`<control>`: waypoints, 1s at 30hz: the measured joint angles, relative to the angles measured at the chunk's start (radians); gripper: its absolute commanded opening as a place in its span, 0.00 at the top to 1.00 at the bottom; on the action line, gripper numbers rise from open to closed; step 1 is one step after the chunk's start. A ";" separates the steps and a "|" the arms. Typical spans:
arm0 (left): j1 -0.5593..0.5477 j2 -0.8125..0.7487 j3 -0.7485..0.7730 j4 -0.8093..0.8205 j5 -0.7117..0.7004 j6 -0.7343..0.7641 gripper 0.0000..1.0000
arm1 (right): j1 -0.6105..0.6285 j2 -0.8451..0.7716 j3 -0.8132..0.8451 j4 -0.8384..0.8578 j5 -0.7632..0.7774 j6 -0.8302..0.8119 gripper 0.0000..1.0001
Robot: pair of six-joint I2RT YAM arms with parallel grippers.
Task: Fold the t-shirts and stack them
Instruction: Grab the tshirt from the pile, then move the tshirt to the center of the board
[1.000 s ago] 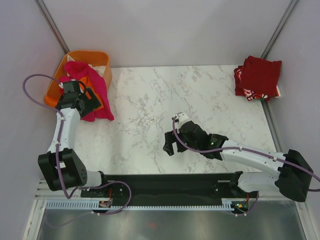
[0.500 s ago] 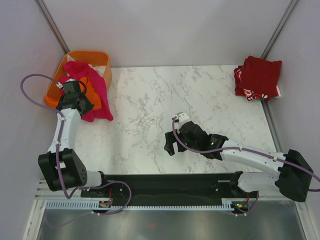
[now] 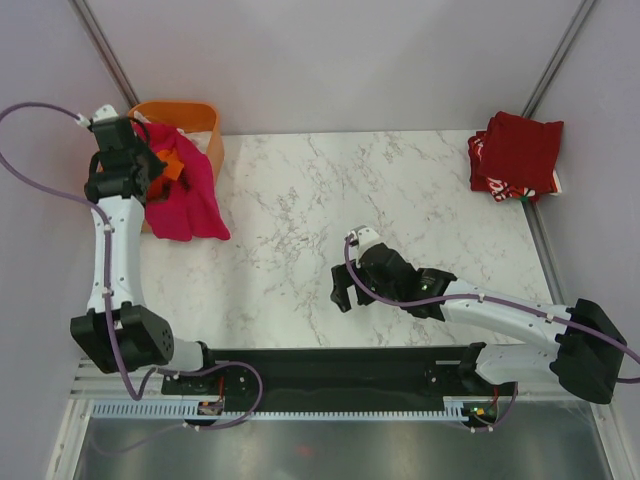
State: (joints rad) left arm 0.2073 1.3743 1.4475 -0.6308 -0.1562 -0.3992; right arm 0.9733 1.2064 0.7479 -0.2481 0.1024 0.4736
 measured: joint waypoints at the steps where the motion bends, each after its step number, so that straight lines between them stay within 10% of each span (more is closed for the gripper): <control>1: 0.000 0.030 0.071 -0.010 0.000 0.000 0.98 | 0.000 0.000 0.000 -0.002 0.001 0.000 0.02; 14: 0.006 0.529 1.098 -0.089 0.095 -0.032 0.98 | 0.000 -0.009 -0.008 -0.043 0.030 0.000 0.02; 23: -0.072 0.439 1.174 0.541 0.474 -0.364 0.98 | -0.001 -0.053 -0.008 -0.108 0.215 0.052 0.02; 30: -0.397 0.362 1.057 0.824 0.703 -0.517 0.98 | -0.056 -0.248 0.072 -0.271 0.528 0.181 0.02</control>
State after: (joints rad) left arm -0.1894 1.7367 2.5042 0.1928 0.5465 -0.9157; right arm 0.9169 0.9581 0.8204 -0.5190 0.6308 0.6544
